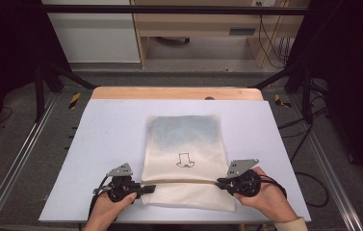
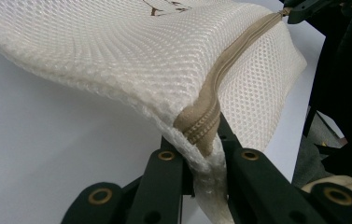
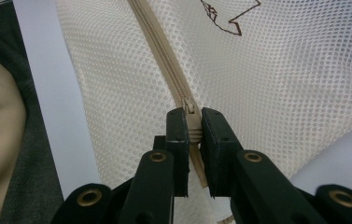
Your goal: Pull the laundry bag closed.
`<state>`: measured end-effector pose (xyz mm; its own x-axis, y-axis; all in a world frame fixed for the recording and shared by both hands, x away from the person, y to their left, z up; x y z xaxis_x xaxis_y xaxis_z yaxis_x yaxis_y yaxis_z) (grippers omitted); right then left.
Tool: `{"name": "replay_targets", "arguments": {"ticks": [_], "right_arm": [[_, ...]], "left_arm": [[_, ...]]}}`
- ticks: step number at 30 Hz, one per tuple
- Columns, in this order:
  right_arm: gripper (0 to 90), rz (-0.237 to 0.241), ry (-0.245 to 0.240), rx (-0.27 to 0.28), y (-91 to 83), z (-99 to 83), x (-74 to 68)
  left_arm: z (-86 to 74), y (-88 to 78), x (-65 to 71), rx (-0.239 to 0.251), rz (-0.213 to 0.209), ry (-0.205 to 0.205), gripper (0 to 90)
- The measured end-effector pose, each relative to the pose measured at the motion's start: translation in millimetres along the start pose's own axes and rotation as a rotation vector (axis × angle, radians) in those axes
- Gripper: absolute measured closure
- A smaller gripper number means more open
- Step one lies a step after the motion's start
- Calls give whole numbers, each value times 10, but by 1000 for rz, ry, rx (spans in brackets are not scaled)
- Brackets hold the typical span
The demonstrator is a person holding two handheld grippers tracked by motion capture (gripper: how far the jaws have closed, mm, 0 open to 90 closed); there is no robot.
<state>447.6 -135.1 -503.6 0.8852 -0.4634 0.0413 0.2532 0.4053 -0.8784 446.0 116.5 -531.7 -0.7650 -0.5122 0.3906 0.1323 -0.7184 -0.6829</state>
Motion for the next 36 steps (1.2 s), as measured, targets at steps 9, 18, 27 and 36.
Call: {"name": "replay_targets", "arguments": {"ticks": [9, 18, 27, 36], "right_arm": [[821, -8, 20, 1, -40, -79, 50], [821, -12, 20, 3, -48, -108, 60], [821, -14, 36, 4, -61, -160, 82], [822, -20, 51, -2, -77, -219, 104]], "left_arm": [[2, -7, -6, 3, 5, 2, 847], [11, -18, 1, 10, 4, 3, 847], [20, -28, 1, 16, 8, 6, 847], [24, -33, -2, 20, 11, 6, 847]]}}
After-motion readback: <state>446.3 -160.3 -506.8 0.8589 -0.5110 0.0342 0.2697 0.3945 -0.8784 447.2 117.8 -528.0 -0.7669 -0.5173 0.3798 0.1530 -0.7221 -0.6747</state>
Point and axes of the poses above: each handheld gripper's, and its own axes: y roughly forward along the jaws, z roughly out of its top, x roughly to its right, the point moved 10 cm from there along y, roughly forward along the jaws, and after that the axes turned 13 degrees about -x, right-handed, at the moved point
